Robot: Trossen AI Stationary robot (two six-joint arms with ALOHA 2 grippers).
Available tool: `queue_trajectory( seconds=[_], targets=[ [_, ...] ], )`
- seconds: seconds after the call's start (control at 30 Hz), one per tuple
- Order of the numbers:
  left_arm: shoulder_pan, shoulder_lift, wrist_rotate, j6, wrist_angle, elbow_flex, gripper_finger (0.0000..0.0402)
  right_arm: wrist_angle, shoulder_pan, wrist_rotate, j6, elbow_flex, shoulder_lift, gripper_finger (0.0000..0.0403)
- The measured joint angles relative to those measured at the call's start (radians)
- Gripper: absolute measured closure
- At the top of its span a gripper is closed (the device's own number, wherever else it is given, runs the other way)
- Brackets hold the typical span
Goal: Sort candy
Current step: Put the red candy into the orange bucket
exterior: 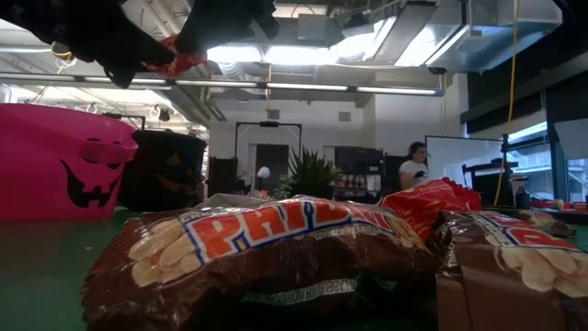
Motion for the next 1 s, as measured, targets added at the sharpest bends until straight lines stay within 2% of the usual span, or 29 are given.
queue_trajectory(
  seconds=[0.07, 0.2, 0.33, 0.43, 0.5, 0.6, 0.67, 0.8, 1.0],
  targets=[
    [0.000, -0.001, 0.009, 0.005, 0.000, 0.000, 0.0387, -0.001, 0.000, -0.001, 0.000, 0.000, 0.000, 0.0370],
    [0.000, -0.002, 0.032, 0.011, 0.003, 0.000, 0.0396, -0.004, 0.011, -0.017, 0.004, 0.000, -0.005, 0.0354],
    [0.000, -0.018, 0.067, 0.014, -0.066, 0.039, 0.0400, -0.020, 0.034, 0.005, 0.004, 0.000, -0.035, 0.0301],
    [-0.017, -0.026, 0.100, 0.013, -0.183, 0.113, 0.0401, -0.050, 0.056, 0.041, 0.004, 0.002, -0.072, 0.0254],
    [-0.045, -0.027, 0.156, 0.017, -0.278, 0.179, 0.0401, -0.082, 0.071, 0.062, 0.004, 0.002, -0.094, 0.0225],
    [-0.118, -0.027, 0.233, 0.026, -0.397, 0.278, 0.0401, -0.162, 0.101, 0.121, 0.030, 0.001, -0.141, 0.0197],
    [-0.185, -0.027, 0.235, 0.003, -0.466, 0.337, 0.0401, -0.211, 0.123, 0.171, 0.061, 0.002, -0.177, 0.0190],
    [-0.336, -0.016, 0.188, -0.082, -0.566, 0.423, 0.0401, -0.324, 0.183, 0.265, 0.123, 0.002, -0.222, 0.0196],
    [-0.571, 0.053, 0.083, -0.215, -0.580, 0.468, 0.0401, -0.443, 0.265, 0.398, 0.196, 0.002, -0.252, 0.0218]
  ],
)
